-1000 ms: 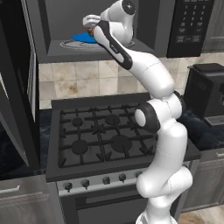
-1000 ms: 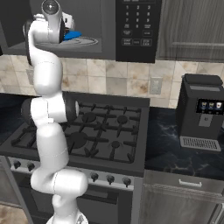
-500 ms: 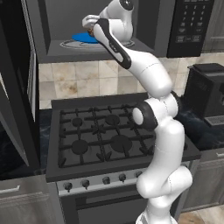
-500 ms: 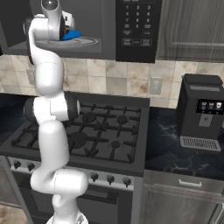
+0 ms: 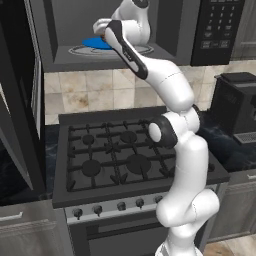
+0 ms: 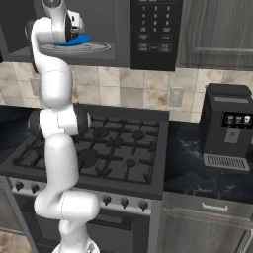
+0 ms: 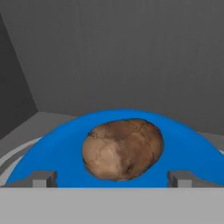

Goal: Retrieve the reheated potato from the microwave, then place the potato, cheese, and condiment on the cutting board.

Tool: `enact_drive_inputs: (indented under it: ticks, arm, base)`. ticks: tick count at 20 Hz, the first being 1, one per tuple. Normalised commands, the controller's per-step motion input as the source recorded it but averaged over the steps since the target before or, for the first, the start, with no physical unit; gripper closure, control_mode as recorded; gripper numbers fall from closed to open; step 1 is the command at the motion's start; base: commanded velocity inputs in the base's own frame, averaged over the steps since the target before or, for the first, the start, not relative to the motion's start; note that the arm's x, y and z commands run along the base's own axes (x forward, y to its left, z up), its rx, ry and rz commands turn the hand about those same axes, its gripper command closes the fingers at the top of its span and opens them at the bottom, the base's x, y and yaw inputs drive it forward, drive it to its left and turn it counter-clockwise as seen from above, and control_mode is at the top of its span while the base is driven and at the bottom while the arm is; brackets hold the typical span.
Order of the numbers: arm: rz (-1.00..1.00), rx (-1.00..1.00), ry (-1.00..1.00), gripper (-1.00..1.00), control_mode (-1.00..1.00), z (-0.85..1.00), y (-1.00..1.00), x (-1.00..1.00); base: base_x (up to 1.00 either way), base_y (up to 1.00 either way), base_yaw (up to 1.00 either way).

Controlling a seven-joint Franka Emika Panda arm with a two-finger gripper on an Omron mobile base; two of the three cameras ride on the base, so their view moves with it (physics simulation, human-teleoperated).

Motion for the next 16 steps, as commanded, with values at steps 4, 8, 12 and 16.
enact_drive_inputs:
  ticks: [4, 8, 12, 16]
  arm:
    - [0.00, -0.11, 0.00, -1.00, -1.00, -0.16, 0.04, 0.00]
    - [0.00, -0.05, -0.01, -1.00, -1.00, -0.10, 0.12, 0.08]
    - [0.00, -0.05, -0.02, -1.00, -1.00, -0.12, 0.11, 0.14]
    - [0.00, -0.08, -0.01, -1.00, -1.00, -0.07, 0.02, 0.20]
  base:
    - [0.00, 0.00, 0.00]
    - [0.00, 0.00, 0.00]
    - [0.00, 0.00, 0.00]
    - [0.00, 0.00, 0.00]
